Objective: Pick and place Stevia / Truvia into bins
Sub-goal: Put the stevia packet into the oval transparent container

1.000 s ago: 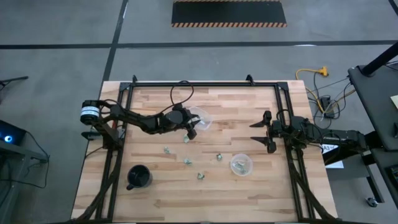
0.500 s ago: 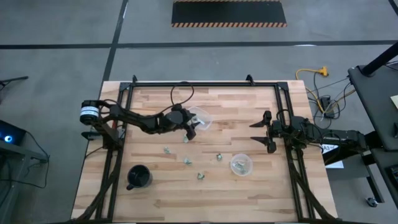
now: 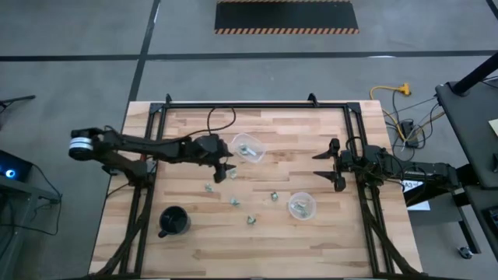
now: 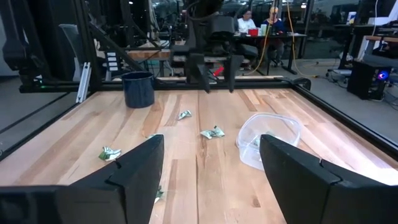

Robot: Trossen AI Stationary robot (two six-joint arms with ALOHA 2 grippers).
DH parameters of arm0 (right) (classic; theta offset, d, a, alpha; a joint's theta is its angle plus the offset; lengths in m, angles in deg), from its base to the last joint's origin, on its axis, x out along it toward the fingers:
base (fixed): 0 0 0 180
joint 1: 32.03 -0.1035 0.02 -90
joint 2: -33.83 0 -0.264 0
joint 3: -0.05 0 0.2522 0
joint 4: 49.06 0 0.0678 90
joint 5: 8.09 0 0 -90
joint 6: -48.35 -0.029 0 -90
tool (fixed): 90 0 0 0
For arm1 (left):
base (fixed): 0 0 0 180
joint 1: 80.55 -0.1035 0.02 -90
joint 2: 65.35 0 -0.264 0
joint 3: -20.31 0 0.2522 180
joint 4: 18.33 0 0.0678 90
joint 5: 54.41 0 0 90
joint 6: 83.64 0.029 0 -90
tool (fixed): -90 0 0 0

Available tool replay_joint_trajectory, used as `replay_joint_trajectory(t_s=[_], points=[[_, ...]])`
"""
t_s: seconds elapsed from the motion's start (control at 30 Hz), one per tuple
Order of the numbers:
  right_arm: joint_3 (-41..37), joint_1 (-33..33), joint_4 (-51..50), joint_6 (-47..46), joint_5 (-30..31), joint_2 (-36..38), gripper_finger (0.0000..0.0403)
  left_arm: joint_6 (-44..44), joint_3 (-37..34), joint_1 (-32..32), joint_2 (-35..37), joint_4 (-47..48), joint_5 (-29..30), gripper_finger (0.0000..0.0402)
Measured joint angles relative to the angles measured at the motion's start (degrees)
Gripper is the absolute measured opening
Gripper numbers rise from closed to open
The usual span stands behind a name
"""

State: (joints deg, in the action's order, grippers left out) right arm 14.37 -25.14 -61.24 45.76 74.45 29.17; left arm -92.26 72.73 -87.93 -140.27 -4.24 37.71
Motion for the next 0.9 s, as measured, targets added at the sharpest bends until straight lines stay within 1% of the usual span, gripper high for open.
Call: replay_joint_trajectory(t_s=[0.1,0.17,0.3,0.4,0.57,0.67,0.9], points=[[0.00,0.00,-0.01,0.00,-0.02,0.02,0.0252,-0.09,-1.06,0.04,3.83,3.48,-1.28,0.0213],[0.00,0.00,-0.01,0.02,-0.02,0.02,0.0251,-1.14,-1.80,0.04,5.95,4.16,-1.40,0.0213],[0.00,0.01,0.00,0.00,-0.02,0.03,0.0254,-6.27,-2.32,0.04,9.42,8.07,-1.99,0.0213],[0.00,0.00,-0.01,0.00,-0.02,0.04,0.0256,-11.76,-2.37,0.17,10.98,11.88,-2.57,0.0213],[0.00,0.01,0.00,0.00,-0.02,0.02,0.0251,-17.74,-2.37,1.80,11.29,17.37,-2.95,0.0213],[0.00,0.00,0.01,0.00,-0.03,0.01,0.0249,-18.21,-2.35,2.97,10.40,18.94,-3.14,0.0213],[0.00,0.00,0.01,0.00,-0.04,0.04,0.0252,-24.03,-2.22,5.05,9.45,18.78,-3.53,0.0213]])
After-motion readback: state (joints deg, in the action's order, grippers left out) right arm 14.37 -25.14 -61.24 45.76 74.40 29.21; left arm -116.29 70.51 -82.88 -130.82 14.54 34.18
